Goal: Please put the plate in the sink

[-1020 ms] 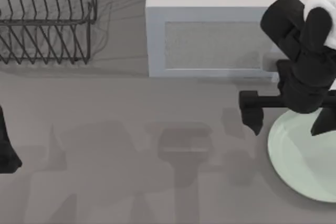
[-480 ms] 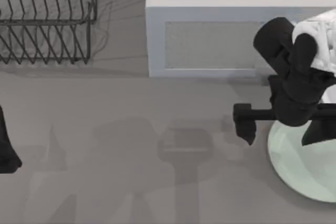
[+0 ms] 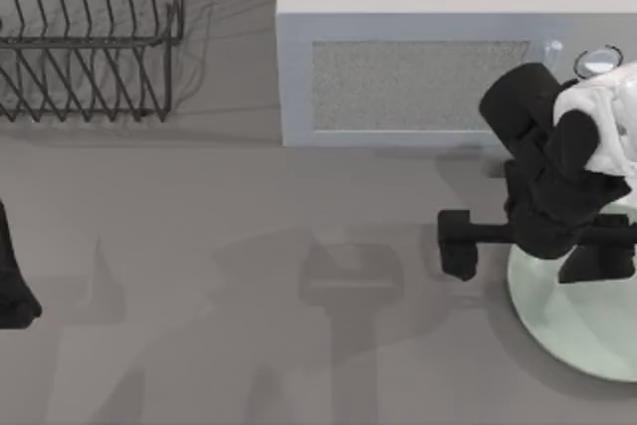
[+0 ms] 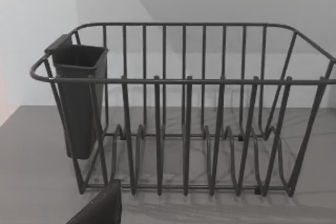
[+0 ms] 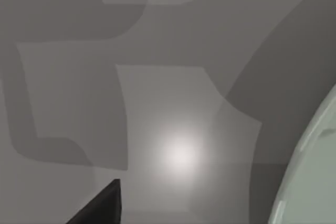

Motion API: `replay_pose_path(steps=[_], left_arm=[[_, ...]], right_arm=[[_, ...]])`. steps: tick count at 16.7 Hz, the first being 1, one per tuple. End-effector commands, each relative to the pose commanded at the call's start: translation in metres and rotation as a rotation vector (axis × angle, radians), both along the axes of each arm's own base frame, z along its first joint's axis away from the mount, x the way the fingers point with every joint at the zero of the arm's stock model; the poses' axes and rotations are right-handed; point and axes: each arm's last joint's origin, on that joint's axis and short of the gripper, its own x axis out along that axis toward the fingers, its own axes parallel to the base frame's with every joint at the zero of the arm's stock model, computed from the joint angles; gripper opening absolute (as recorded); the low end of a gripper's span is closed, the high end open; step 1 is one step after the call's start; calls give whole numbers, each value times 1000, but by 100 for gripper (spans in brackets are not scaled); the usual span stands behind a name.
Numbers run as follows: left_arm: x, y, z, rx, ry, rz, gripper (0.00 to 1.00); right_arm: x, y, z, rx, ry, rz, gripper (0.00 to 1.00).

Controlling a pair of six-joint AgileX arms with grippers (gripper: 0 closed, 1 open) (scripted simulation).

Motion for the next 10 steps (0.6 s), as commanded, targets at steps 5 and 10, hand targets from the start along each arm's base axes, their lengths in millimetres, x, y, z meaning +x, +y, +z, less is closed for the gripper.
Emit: replay_pose_path(steps=[5, 10], left_arm=[[0, 0, 0, 0, 0, 0, 100], [0, 0, 0, 0, 0, 0, 100]], right_arm=[[0, 0, 0, 0, 0, 0, 77], [0, 0, 0, 0, 0, 0, 40]])
